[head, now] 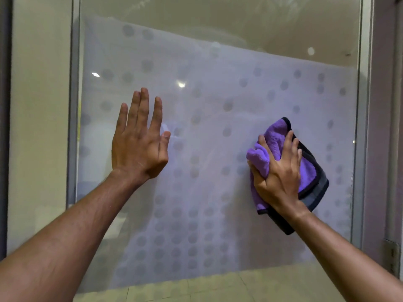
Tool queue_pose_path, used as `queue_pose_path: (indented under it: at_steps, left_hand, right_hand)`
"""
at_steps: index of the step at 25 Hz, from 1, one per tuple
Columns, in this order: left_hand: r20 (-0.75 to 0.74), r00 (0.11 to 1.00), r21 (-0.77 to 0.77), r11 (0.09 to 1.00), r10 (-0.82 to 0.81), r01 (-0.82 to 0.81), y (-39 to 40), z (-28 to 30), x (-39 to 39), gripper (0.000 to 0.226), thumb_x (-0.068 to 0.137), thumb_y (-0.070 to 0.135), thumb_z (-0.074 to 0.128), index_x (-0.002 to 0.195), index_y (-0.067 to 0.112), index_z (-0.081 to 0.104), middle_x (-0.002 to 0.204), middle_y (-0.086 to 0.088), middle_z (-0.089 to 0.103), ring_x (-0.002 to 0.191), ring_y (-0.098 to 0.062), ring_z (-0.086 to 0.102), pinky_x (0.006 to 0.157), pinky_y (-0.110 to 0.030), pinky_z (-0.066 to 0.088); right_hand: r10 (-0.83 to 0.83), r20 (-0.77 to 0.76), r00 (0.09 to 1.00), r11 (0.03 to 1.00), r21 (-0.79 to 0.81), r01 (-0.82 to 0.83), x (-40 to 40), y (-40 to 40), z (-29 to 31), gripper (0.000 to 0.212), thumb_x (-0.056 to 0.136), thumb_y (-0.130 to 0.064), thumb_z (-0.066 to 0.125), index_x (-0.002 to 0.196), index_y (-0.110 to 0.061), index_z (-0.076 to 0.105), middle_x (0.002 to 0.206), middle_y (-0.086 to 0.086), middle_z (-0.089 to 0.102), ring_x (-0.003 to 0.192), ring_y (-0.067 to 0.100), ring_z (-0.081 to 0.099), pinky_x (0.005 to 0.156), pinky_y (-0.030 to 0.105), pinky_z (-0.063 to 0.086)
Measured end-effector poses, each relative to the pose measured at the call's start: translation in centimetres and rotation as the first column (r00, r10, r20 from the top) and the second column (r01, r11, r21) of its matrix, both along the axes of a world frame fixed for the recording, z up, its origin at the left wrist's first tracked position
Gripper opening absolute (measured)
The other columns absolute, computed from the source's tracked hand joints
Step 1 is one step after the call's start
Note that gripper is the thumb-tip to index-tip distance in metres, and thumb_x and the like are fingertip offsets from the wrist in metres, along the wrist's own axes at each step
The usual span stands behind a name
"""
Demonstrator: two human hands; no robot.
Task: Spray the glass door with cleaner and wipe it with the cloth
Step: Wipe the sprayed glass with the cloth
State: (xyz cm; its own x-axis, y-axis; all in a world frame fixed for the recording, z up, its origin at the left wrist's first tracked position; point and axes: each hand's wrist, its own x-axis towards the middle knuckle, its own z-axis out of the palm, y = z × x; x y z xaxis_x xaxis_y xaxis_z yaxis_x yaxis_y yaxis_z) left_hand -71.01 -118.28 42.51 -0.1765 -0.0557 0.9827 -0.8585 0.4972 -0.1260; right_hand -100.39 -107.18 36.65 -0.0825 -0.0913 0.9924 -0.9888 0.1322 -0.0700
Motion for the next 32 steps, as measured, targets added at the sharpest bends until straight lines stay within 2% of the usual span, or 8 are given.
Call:
queue_pose_path:
  at_steps: [4, 9, 15, 19, 24, 26, 30, 32]
  left_hand:
    - [-0.002, 1.000, -0.001, 1.000, 0.002, -0.002, 0.0, 0.1, -0.2, 0.072, 0.095, 0.042, 0.026, 0.156, 0.012, 0.003, 0.164, -0.015, -0.006, 0.152, -0.024, -0.008, 0.123, -0.044, 0.000]
    - [0.002, 1.000, 0.000, 1.000, -0.008, 0.008, 0.2, 0.1, 0.1, 0.072, 0.094, 0.042, 0.027, 0.156, 0.012, 0.006, 0.164, -0.017, -0.003, 0.152, -0.026, -0.005, 0.123, -0.043, 0.000]
    - [-0.002, 1.000, 0.004, 1.000, 0.002, -0.002, 0.1, 0.0, 0.0, 0.072, 0.094, 0.041, 0.027, 0.156, 0.012, 0.004, 0.163, -0.017, -0.004, 0.152, -0.026, -0.006, 0.123, -0.044, 0.001]
    - [0.007, 1.000, 0.000, 1.000, -0.001, 0.001, 0.2, 0.1, 0.1, 0.073, 0.094, 0.043, 0.027, 0.156, 0.012, 0.004, 0.164, -0.016, -0.003, 0.152, -0.026, -0.005, 0.123, -0.045, 0.002]
    - [0.009, 1.000, 0.010, 1.000, 0.019, -0.019, 0.2, 0.0, 0.0, 0.073, 0.094, 0.043, 0.026, 0.156, 0.012, 0.004, 0.164, -0.016, -0.005, 0.152, -0.026, -0.006, 0.123, -0.045, 0.002]
    - [0.004, 1.000, 0.005, 1.000, 0.027, -0.027, 0.1, 0.0, 0.0, 0.073, 0.094, 0.044, 0.025, 0.156, 0.012, 0.003, 0.164, -0.016, -0.004, 0.152, -0.026, -0.006, 0.123, -0.045, 0.003]
    - [0.005, 1.000, 0.006, 1.000, 0.009, -0.009, 0.2, 0.1, 0.1, 0.073, 0.094, 0.043, 0.025, 0.156, 0.011, 0.005, 0.164, -0.016, -0.002, 0.152, -0.026, -0.004, 0.123, -0.045, 0.003]
    - [0.002, 1.000, 0.010, 1.000, 0.012, -0.012, 0.2, 0.1, 0.1, 0.073, 0.094, 0.043, 0.026, 0.156, 0.011, 0.006, 0.164, -0.016, -0.002, 0.152, -0.026, -0.004, 0.123, -0.045, 0.003]
  right_hand:
    - [0.079, -0.073, 0.994, 0.996, -0.036, -0.082, 1.2, -0.2, -0.2, 0.051, 0.089, -0.021, 0.058, 0.139, -0.014, 0.056, 0.154, 0.037, 0.023, 0.142, 0.058, 0.018, 0.112, 0.067, 0.024]
    - [0.099, -0.380, 0.920, 0.994, 0.085, -0.072, 4.2, -1.2, -0.6, 0.047, 0.087, -0.022, 0.060, 0.132, -0.011, 0.063, 0.150, 0.038, 0.031, 0.141, 0.058, 0.023, 0.112, 0.064, 0.029]
    - [0.125, -0.072, 0.990, 0.988, -0.086, -0.131, 5.3, -1.6, 2.4, 0.052, 0.088, -0.011, 0.064, 0.139, -0.006, 0.056, 0.151, 0.039, 0.027, 0.142, 0.056, 0.022, 0.114, 0.062, 0.028]
    - [0.114, -0.351, 0.929, 0.993, 0.033, -0.110, 7.4, -2.4, 0.8, 0.050, 0.093, -0.023, 0.056, 0.138, -0.003, 0.055, 0.151, 0.036, 0.031, 0.142, 0.055, 0.024, 0.115, 0.061, 0.027]
    - [0.043, -0.171, 0.984, 0.998, -0.035, -0.050, 8.5, -2.5, 2.8, 0.067, 0.087, -0.019, 0.060, 0.147, 0.002, 0.039, 0.154, 0.033, 0.029, 0.143, 0.053, 0.023, 0.116, 0.061, 0.026]
    - [0.038, -0.211, 0.977, 0.999, -0.012, -0.041, 8.4, -2.3, 3.0, 0.065, 0.091, -0.027, 0.058, 0.147, 0.001, 0.040, 0.155, 0.030, 0.029, 0.144, 0.053, 0.022, 0.116, 0.061, 0.025]
    - [0.105, -0.191, 0.976, 0.992, 0.087, -0.090, 8.5, -1.5, 3.2, 0.089, 0.092, -0.069, 0.023, 0.152, -0.003, 0.031, 0.162, 0.024, 0.017, 0.149, 0.048, 0.006, 0.120, 0.060, 0.012]
    - [0.104, -0.144, 0.984, 0.992, 0.081, -0.093, 9.0, -1.7, 3.2, 0.092, 0.091, -0.072, 0.012, 0.154, -0.006, 0.028, 0.164, 0.021, 0.011, 0.150, 0.045, 0.001, 0.120, 0.061, 0.007]
